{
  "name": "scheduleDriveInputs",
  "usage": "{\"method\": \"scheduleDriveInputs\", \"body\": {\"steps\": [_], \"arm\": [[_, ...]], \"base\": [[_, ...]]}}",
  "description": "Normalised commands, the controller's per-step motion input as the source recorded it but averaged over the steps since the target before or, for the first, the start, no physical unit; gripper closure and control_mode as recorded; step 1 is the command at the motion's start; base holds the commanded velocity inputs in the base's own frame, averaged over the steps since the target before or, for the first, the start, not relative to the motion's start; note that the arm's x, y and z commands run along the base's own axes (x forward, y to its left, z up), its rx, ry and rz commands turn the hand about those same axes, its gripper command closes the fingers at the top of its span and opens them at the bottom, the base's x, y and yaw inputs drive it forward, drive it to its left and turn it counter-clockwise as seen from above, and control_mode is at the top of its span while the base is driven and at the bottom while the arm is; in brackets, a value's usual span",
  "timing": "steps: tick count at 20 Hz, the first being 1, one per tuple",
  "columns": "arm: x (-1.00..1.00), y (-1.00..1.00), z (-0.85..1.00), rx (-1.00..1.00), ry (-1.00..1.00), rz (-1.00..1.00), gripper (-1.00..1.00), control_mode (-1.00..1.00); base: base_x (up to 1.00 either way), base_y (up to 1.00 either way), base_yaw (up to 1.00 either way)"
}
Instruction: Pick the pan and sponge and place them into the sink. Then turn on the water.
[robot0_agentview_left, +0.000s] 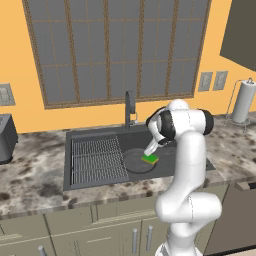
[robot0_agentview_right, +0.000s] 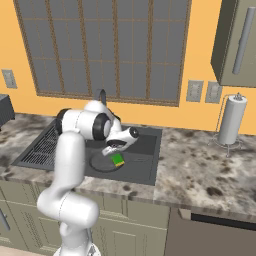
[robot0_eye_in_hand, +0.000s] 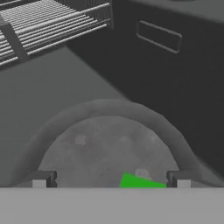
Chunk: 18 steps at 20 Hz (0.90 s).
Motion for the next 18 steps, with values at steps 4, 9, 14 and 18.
{"method": "scheduleDriveInputs", "body": {"steps": [4,9,14,18], "arm": [[-0.23,0.09,0.35,0.1,-0.03,-0.03,-1.0,-1.0],[-0.17,0.12,0.37,0.11,-0.05,-0.05,-1.0,-1.0],[-0.2,0.07,0.38,0.09,-0.08,-0.08,-1.0,-1.0],[-0.26,0.0,0.37,0.1,-0.09,-0.1,-1.0,-1.0]], "base": [[0.0,0.0,0.0],[0.0,0.0,0.0],[0.0,0.0,0.0],[0.0,0.0,0.0]]}}
